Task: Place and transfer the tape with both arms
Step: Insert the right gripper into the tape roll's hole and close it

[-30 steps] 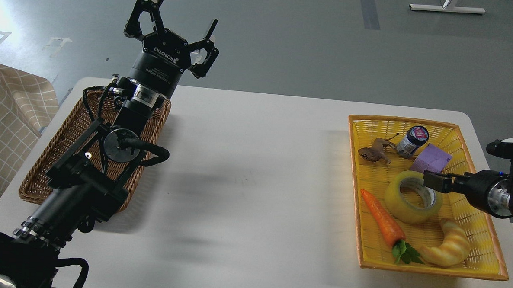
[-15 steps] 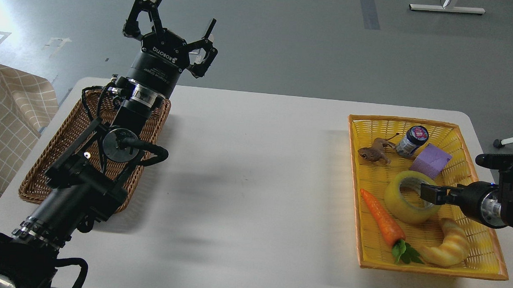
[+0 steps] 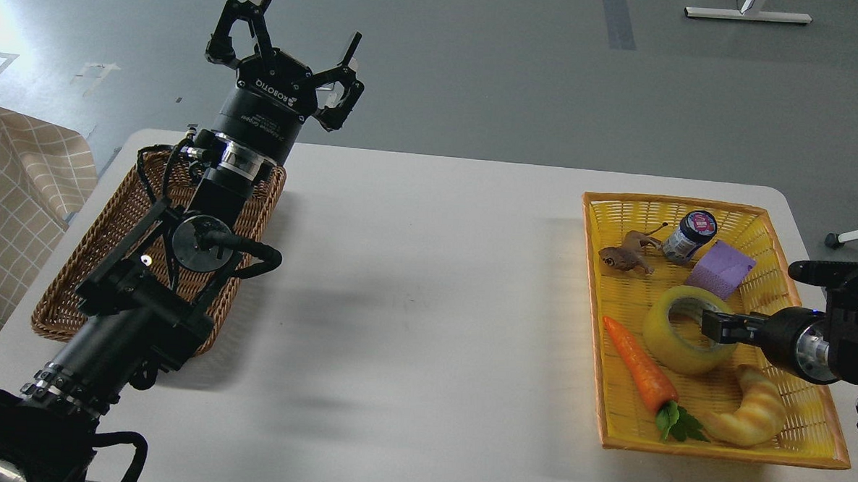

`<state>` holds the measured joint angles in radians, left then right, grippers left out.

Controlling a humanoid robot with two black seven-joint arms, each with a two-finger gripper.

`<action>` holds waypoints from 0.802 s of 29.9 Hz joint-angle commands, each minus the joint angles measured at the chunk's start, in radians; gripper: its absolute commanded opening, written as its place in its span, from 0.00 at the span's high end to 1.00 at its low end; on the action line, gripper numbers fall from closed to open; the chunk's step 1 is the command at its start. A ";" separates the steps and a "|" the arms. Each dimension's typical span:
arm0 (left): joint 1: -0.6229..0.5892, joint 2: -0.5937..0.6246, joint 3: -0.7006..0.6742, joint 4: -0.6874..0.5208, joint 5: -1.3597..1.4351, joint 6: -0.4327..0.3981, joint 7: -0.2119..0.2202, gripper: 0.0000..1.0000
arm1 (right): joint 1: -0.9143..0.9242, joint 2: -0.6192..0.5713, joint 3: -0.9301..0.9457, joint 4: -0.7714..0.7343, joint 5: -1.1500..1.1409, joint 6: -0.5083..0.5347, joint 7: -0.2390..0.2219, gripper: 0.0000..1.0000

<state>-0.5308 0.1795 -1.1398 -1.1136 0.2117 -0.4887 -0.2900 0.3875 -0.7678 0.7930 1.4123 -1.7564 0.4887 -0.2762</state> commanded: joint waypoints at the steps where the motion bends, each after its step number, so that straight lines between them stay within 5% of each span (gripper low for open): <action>1: 0.000 0.000 0.000 0.000 0.000 0.000 0.000 0.02 | 0.001 0.004 0.000 -0.001 0.000 0.000 0.000 0.51; 6: 0.000 -0.002 0.000 0.000 0.000 0.000 0.000 0.02 | 0.001 0.005 0.000 -0.001 0.000 0.000 0.000 0.52; 15: 0.000 0.000 0.000 0.000 0.000 0.000 0.000 0.02 | 0.001 0.007 0.002 -0.015 0.005 0.000 -0.001 0.68; 24: 0.000 -0.002 0.000 0.000 0.000 0.000 0.000 0.02 | 0.025 0.008 0.011 -0.012 0.020 0.000 -0.001 1.00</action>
<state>-0.5308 0.1779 -1.1398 -1.1136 0.2117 -0.4887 -0.2899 0.3905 -0.7595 0.7982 1.3928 -1.7404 0.4887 -0.2779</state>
